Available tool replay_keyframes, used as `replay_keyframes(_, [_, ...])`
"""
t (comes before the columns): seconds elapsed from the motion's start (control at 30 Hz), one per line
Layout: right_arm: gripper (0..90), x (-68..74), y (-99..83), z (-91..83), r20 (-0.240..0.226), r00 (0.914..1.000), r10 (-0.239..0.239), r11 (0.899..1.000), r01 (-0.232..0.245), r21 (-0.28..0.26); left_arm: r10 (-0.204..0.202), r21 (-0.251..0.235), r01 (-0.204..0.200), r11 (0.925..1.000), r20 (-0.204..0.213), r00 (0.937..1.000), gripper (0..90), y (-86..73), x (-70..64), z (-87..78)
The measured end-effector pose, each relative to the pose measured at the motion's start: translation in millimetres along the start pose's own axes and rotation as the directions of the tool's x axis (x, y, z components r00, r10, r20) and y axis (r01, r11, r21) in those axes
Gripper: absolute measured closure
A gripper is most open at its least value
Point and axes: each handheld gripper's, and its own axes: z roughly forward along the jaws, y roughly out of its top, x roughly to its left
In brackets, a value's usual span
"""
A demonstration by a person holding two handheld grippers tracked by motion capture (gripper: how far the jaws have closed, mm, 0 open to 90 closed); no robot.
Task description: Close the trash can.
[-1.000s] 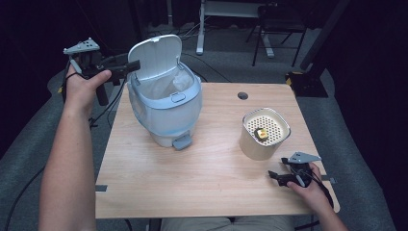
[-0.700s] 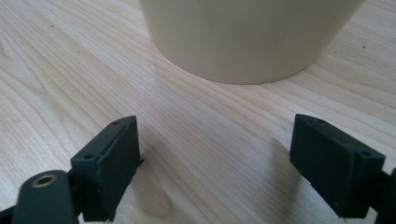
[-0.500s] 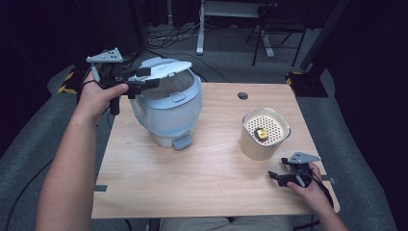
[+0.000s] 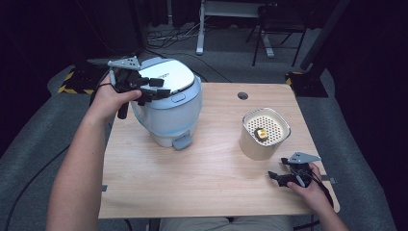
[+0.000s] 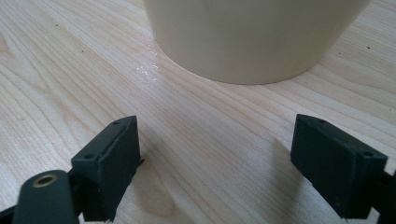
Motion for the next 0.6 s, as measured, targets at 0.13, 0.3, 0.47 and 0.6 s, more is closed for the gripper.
replay_keyframes(0.13, [16.1, 0.0, 0.0, 0.0, -0.001, 1.0000, -0.002, 1.000, 0.002, -0.001, 0.015, 0.010, -0.015, 0.9998, 0.001, 0.9999, 42.7, 0.0, -0.1, 6.8])
replay_keyframes(0.3, [16.1, 0.1, 0.0, 0.1, -0.003, 1.0000, -0.003, 1.000, 0.003, 0.000, 0.003, -0.011, -0.003, 0.9999, 0.016, 0.9999, 43.5, -2.7, 2.3, 6.5])
replay_keyframes(0.47, [16.1, 0.1, 0.0, 0.0, -0.005, 1.0000, -0.005, 1.000, 0.005, 0.000, 0.014, -0.020, -0.014, 0.9997, 0.025, 0.9996, 45.9, -5.4, 5.1, 5.4])
replay_keyframes(0.6, [16.1, 0.2, 0.0, 0.0, -0.006, 1.0000, -0.006, 1.000, 0.006, 0.000, 0.040, 0.004, -0.040, 0.9992, -0.005, 0.9992, 49.1, -3.2, 2.0, 6.5])
